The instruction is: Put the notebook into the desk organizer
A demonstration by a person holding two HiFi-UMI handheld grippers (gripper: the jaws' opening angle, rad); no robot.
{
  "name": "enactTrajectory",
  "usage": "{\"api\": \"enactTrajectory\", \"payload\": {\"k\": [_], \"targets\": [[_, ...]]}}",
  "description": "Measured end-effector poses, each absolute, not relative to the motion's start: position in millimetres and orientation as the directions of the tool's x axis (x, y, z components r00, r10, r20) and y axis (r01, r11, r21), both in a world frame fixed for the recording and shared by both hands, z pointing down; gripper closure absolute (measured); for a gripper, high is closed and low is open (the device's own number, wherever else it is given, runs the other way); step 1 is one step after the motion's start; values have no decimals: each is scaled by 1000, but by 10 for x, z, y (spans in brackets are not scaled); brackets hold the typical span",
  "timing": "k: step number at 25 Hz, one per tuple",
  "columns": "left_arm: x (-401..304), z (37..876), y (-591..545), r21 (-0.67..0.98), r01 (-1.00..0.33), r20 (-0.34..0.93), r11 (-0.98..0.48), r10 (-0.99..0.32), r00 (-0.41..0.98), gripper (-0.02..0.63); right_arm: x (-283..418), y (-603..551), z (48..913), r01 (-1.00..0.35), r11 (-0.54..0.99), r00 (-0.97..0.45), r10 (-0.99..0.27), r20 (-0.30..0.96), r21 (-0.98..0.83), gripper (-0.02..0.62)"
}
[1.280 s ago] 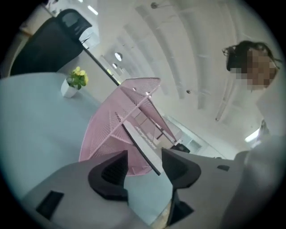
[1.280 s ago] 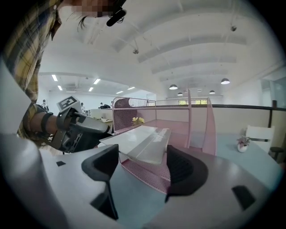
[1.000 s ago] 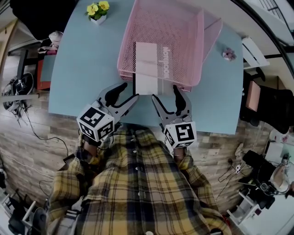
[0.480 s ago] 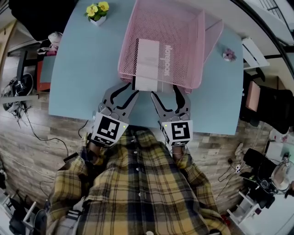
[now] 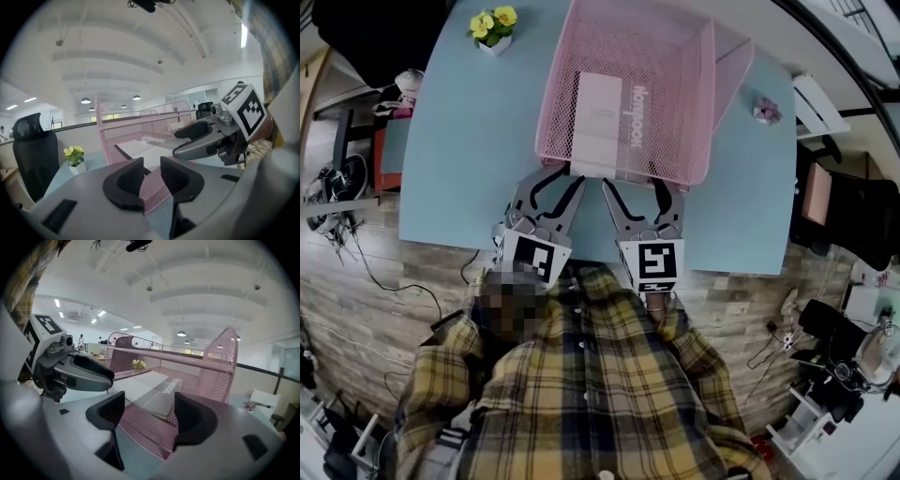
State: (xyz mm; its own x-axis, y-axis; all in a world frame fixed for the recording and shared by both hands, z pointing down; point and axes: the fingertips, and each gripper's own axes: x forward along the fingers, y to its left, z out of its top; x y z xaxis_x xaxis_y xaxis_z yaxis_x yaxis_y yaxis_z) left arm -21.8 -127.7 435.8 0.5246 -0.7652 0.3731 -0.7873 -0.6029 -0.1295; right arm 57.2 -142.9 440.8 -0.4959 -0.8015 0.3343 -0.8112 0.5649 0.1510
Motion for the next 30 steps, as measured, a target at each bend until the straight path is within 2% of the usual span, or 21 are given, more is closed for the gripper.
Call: {"api": "enactTrajectory", "payload": {"k": [11, 30], "targets": [[-219, 4376, -1383, -144, -809, 399, -570, -782, 479, 503, 583, -1474, 4480, -824, 546, -465, -802, 374, 147, 262], [-311, 4342, -1325, -133, -832, 388, -539, -801, 456, 502, 626, -1394, 4387, -821, 556, -489, -803, 340, 131, 262]]}}
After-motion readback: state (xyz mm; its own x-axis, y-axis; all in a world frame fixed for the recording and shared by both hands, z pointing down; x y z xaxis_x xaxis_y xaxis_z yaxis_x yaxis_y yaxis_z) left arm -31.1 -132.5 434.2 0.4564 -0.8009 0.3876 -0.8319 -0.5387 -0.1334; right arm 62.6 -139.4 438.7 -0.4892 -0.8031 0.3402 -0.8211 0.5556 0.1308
